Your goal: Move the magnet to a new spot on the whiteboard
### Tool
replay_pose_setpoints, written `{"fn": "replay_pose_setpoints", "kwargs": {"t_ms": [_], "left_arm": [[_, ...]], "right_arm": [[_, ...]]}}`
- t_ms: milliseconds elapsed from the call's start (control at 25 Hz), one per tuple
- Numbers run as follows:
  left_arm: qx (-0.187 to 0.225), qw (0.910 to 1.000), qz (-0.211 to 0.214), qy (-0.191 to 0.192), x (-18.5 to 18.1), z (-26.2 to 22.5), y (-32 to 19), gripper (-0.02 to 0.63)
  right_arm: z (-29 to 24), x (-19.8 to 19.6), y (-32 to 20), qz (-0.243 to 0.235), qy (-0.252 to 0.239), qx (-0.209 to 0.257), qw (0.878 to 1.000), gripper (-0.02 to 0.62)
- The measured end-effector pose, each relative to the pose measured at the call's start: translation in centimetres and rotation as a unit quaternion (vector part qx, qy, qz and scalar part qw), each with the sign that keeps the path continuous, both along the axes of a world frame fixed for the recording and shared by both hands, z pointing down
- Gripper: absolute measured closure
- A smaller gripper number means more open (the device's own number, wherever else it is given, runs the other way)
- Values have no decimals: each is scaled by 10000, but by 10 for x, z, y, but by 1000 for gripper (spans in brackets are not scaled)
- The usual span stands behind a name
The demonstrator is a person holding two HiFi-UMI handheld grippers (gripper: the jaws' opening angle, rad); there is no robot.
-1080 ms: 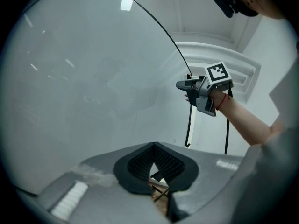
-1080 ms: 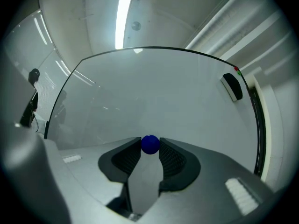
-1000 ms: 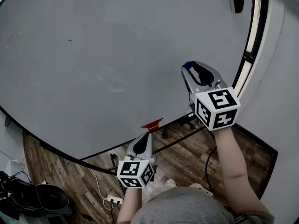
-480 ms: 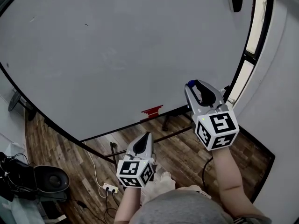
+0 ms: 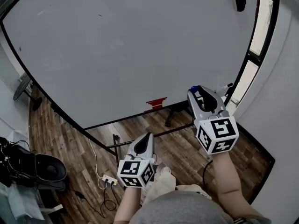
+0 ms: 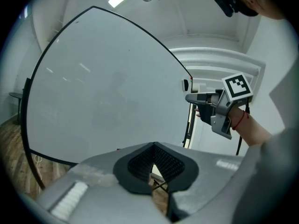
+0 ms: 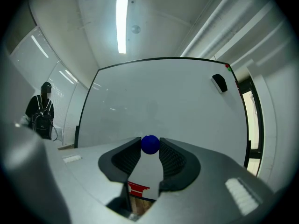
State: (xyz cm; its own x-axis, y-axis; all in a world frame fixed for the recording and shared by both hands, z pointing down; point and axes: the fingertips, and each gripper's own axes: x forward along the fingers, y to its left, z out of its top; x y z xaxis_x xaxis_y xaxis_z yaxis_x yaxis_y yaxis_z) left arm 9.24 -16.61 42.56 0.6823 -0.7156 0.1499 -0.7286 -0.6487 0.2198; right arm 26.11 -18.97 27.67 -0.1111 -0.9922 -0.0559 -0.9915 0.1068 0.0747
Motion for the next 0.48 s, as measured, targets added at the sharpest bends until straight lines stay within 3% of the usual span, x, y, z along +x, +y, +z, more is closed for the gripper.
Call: {"fn": "replay_pose_setpoints", "kwargs": {"t_ms": [480], "left_arm": [[9,9978,-658,24,-33,4,32,603]], "right_arm": [[15,-24,18,-363,23,-84,9993,472]]}}
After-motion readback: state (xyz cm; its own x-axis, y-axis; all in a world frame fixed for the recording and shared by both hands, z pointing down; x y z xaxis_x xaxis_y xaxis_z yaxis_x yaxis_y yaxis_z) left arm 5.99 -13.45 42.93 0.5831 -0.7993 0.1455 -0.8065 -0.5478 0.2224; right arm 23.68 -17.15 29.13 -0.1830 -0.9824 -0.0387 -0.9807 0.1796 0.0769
